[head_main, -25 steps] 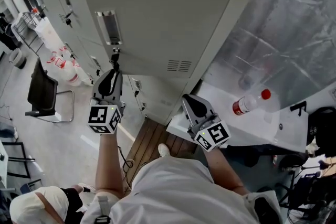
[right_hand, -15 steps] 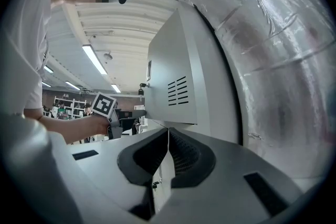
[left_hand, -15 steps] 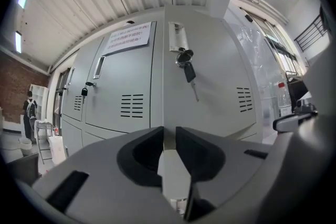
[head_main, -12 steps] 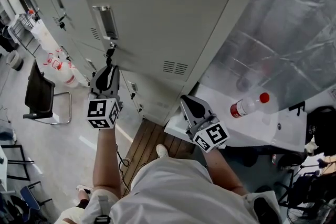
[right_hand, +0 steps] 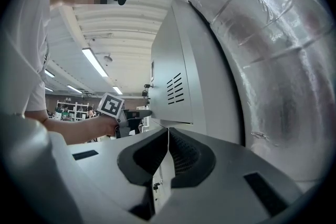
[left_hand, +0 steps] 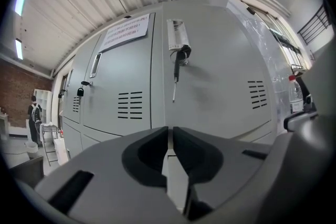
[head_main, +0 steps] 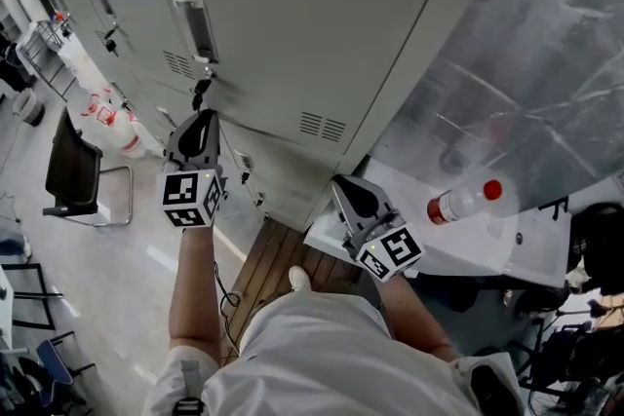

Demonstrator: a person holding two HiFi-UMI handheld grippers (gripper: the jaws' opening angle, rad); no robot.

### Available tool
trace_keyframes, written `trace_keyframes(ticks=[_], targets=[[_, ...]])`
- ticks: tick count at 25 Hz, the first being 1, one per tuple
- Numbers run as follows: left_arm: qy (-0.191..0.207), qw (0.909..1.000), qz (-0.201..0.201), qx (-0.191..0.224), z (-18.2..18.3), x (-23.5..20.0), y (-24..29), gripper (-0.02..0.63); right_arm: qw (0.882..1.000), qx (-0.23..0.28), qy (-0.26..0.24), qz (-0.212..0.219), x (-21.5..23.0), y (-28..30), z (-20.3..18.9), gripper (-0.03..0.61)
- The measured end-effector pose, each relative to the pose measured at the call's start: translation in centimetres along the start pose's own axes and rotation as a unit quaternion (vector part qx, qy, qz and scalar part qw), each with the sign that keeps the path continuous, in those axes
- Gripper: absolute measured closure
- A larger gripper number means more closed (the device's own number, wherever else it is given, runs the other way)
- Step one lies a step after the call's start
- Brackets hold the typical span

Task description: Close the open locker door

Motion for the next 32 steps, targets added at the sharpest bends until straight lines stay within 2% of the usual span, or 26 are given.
trace_keyframes(ticks=[26, 32], targets=[[0.008, 0.9999, -0.001, -0.014, -0.2, 4.1, 2.5, 0.601, 0.998, -0.001, 0.005, 0.062, 1.7, 0.2, -0.4, 0.561], [0.014, 0.9995, -0.017, -0.020, -0.2, 4.8, 2.3, 0.601, 0.998, 0.005, 0.006, 0.068, 1.6, 0.5, -0.1, 0.561]])
Point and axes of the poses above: the fingertips, and each gripper's own axes: y forward along the fingers, x to its right, z out of its top, the point moved 2 cm from there along -y, backward along the fingers, and after that the axes turned 14 degrees about z, right-handed, at the moved point
